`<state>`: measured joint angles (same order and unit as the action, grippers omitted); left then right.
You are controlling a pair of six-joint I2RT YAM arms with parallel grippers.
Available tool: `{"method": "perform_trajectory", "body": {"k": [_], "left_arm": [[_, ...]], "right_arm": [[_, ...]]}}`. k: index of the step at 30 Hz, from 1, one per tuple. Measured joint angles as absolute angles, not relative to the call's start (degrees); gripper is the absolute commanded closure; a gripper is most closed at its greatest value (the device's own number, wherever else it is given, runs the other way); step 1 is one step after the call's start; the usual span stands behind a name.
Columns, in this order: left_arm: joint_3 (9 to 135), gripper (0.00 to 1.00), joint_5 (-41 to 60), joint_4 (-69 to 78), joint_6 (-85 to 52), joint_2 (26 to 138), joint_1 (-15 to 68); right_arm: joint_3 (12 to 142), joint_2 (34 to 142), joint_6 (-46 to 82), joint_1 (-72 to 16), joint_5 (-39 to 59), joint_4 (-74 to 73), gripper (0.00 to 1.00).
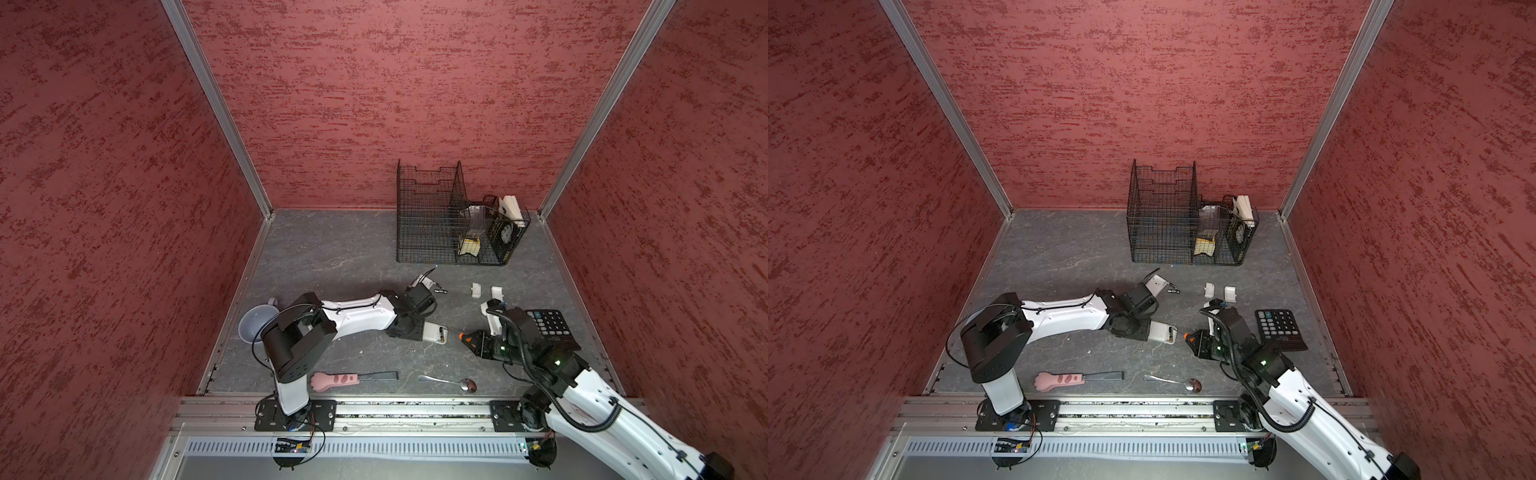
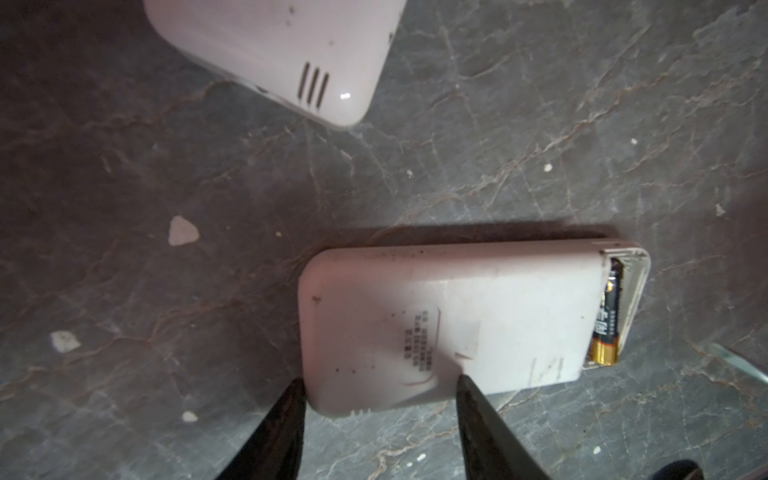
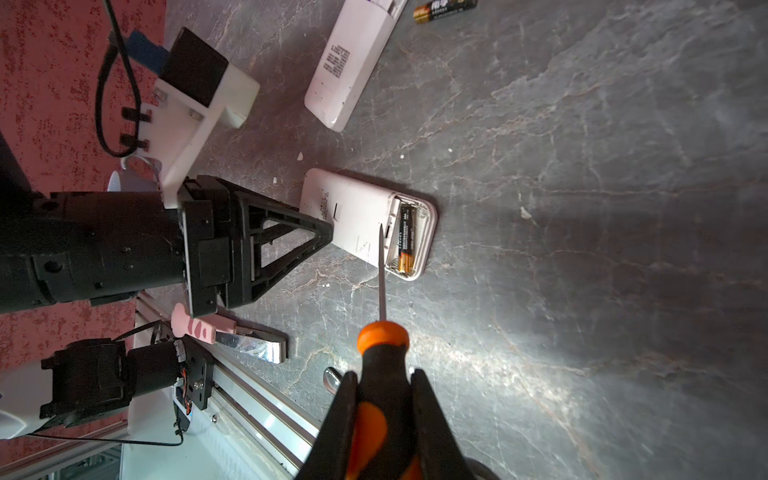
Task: Unload the batteries from the remote control
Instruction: 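Lever the orange-black battery upward with the screwdriver tip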
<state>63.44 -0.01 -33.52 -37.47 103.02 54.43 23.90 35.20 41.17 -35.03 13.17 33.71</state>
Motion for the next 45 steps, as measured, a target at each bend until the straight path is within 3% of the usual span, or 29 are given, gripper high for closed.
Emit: {"method": "perform_trajectory", "body": {"k": [45], "left_arm": [[62.7,0.46,-0.1,-32.6,-37.5,102.6,54.4]], "right_arm": [[19.1,39.2,42.8,-35.0,14.2,26.1,1.0]]}}
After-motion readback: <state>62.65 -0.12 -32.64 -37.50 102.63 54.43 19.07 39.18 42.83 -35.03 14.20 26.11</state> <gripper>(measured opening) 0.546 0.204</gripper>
